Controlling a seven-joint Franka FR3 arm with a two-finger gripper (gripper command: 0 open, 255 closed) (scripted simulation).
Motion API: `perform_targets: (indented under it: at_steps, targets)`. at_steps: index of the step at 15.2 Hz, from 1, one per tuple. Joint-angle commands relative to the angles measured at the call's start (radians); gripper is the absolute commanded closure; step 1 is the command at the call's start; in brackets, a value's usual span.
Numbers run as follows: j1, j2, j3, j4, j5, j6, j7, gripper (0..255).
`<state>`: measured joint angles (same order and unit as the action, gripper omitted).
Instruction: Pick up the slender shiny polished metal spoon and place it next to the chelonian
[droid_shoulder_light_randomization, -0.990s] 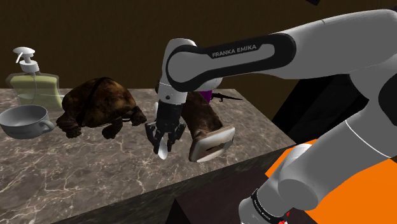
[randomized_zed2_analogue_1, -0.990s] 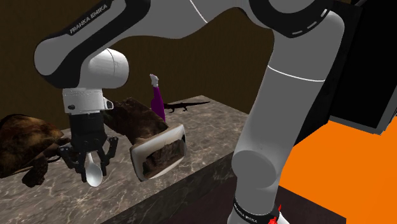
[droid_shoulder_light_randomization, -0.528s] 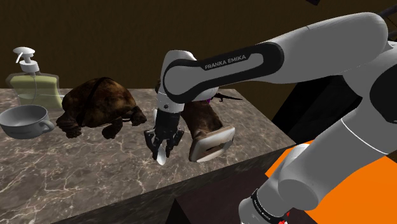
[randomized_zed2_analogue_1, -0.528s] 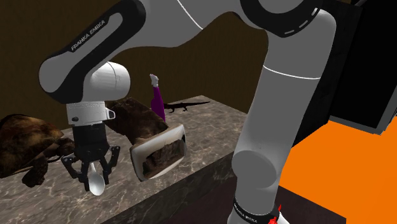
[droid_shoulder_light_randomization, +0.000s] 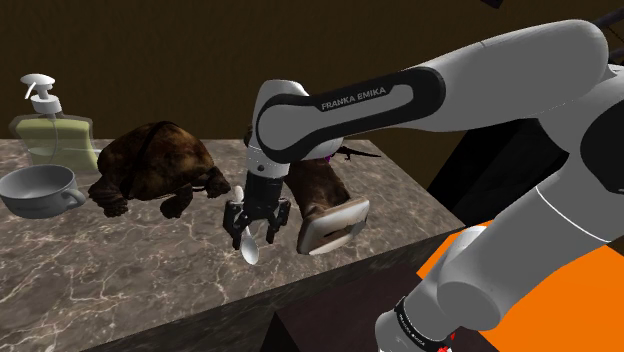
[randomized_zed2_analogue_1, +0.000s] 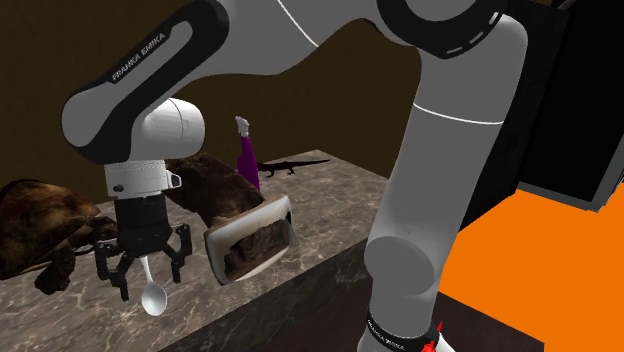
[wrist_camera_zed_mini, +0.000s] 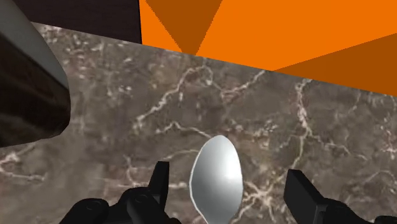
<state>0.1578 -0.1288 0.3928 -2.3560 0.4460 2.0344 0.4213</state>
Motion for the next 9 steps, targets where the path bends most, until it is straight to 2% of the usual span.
perform_targets:
  at_steps: [1, 4, 8, 9]
  targets:
    - [0.0, 0.0, 0.0, 0.0, 0.0, 0.0, 0.0, 0]
    - [0.0, 0.0, 0.0, 0.0, 0.0, 0.0, 0.0, 0]
    - [-0.022, -0.036, -0.03, 0.089, -0.025, -0.131, 0.007, 0]
    - [-0.022, -0.036, -0.03, 0.089, -0.025, -0.131, 0.007, 0]
